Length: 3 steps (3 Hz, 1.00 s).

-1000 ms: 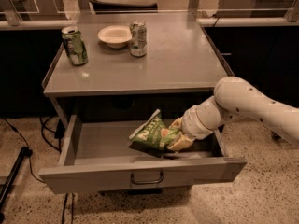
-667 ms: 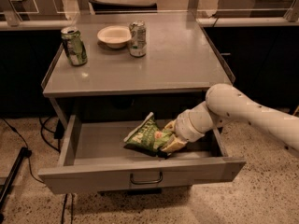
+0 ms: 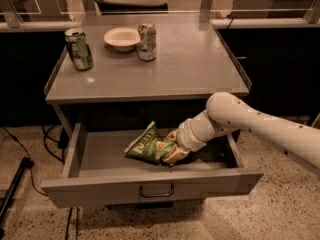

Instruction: Place green jalapeno chip bag into top drawer

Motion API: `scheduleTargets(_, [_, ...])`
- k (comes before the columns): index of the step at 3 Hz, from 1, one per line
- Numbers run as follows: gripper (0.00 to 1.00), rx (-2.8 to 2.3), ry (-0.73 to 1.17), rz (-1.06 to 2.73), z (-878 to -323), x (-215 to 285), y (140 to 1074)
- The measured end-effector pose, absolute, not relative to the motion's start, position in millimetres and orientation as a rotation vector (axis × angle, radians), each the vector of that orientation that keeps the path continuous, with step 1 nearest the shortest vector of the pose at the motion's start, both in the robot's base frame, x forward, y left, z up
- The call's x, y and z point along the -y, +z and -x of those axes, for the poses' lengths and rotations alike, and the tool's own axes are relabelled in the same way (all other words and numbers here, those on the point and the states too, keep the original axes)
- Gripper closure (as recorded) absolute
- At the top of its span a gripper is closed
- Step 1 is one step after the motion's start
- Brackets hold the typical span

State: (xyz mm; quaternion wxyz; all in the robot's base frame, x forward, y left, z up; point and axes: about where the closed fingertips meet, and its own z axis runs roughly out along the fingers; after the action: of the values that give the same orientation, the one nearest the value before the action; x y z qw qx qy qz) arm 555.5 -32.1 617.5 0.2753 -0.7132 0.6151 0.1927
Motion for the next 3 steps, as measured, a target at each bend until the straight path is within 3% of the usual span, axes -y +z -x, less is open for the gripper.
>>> scheduleTargets(3, [0.28, -1.653, 0.518, 1.917, -555.4, 32.0, 617.4])
